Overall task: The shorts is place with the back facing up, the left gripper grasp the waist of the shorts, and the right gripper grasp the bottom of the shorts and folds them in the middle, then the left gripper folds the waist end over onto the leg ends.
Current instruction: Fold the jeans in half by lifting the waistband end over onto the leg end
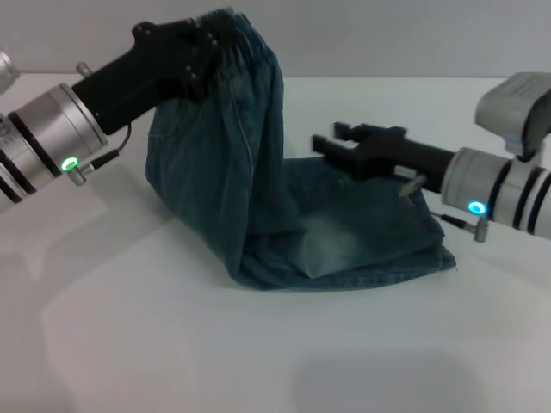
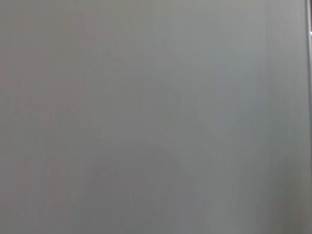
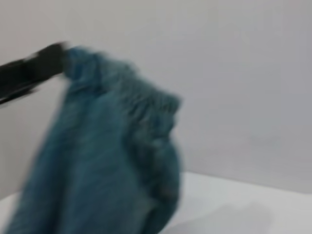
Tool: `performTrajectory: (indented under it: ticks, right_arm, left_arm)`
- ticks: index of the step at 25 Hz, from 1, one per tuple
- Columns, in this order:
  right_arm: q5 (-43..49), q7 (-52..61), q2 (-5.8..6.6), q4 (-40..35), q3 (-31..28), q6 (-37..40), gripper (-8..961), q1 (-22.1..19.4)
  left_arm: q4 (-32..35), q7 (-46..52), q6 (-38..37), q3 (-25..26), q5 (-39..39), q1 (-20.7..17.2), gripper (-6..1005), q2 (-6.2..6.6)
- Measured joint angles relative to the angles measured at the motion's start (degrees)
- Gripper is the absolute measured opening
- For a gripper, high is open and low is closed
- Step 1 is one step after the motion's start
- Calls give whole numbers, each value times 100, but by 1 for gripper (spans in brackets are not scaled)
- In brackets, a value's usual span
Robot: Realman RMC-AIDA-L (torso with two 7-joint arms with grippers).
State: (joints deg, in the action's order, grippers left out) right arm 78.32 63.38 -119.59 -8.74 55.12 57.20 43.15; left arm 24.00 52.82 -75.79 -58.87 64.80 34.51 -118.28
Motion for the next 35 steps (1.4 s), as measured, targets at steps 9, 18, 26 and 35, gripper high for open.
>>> performTrajectory:
  ticks: [9,18,26,35]
  right_arm:
    - [-1000,-471,29,-403,-2,-725,467,-360]
    - [-1194,-695,43,-515,-3,-984,467,-383]
    - [-1202,-886,41,-625,-703,-1016,468,-490]
    - [-1206,-980,84,-740,-1329,-1016,468,-603]
  left_arm:
    - [-1,-42,-425,-268,-12,-59,26,-35]
    - [-3,-124,-561,-569,-28,88,26,-63]
    - [-10,-136,-449,-817,-30,217,26,-81]
    - [51,-312,-360,-1343,-30,272,43,-73]
